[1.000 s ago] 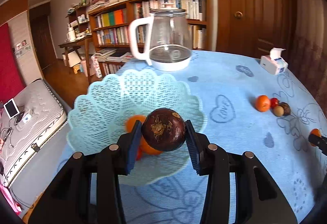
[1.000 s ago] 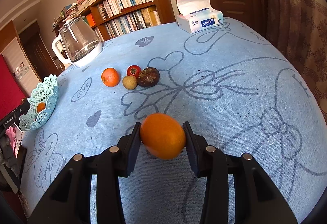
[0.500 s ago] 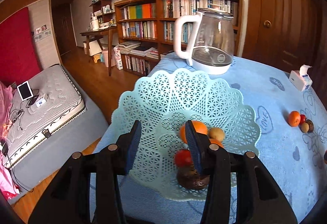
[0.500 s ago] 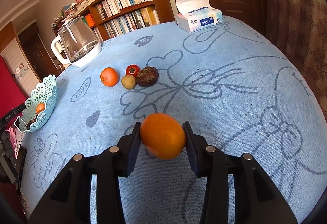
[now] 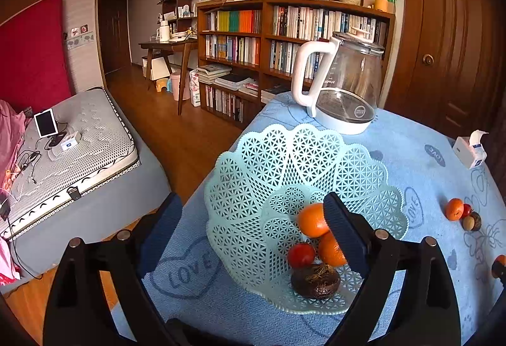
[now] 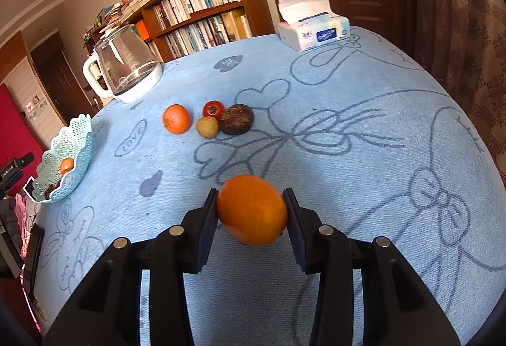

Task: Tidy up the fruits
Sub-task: 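Carry the large orange into the basket and open the right gripper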

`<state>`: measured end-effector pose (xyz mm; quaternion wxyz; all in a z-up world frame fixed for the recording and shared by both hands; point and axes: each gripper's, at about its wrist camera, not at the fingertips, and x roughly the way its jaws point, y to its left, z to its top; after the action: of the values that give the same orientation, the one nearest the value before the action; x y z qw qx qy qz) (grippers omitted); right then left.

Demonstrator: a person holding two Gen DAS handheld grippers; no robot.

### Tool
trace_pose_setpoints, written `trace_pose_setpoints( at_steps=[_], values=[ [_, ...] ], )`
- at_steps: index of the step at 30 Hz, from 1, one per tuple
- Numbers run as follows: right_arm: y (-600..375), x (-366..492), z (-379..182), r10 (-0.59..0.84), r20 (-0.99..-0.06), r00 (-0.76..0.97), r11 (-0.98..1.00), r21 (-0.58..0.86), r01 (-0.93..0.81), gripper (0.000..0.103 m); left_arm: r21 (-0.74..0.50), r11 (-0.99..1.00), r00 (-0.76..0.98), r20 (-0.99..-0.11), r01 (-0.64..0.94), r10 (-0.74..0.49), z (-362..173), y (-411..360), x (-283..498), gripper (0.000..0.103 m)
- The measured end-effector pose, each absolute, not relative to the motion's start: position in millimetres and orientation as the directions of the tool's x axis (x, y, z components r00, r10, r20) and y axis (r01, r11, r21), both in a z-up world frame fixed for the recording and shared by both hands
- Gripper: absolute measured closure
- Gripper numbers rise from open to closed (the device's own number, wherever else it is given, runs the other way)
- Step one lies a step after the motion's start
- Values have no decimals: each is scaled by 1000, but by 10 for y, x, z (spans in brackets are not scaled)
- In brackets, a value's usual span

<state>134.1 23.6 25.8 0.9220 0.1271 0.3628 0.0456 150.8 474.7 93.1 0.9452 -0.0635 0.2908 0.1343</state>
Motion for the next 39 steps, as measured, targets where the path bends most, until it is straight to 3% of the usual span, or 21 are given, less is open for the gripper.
trace_pose_setpoints(
  at_steps=[20, 29, 39],
  values=[
    [1826, 1669, 883, 439, -569, 695, 898, 304, -318, 62, -39, 948, 817, -520, -315, 249, 1131, 4779, 1364, 5],
    [2629, 1866, 900, 515, -602, 610, 854, 301, -424, 62, -64, 951, 825, -517, -304, 229, 1180, 4835, 1336, 5],
    [2954, 2142, 848, 506, -635, 584, 856, 290, -427, 61, -87, 948, 827, -518, -305, 219, 1193, 4885, 1330, 5]
  ],
)
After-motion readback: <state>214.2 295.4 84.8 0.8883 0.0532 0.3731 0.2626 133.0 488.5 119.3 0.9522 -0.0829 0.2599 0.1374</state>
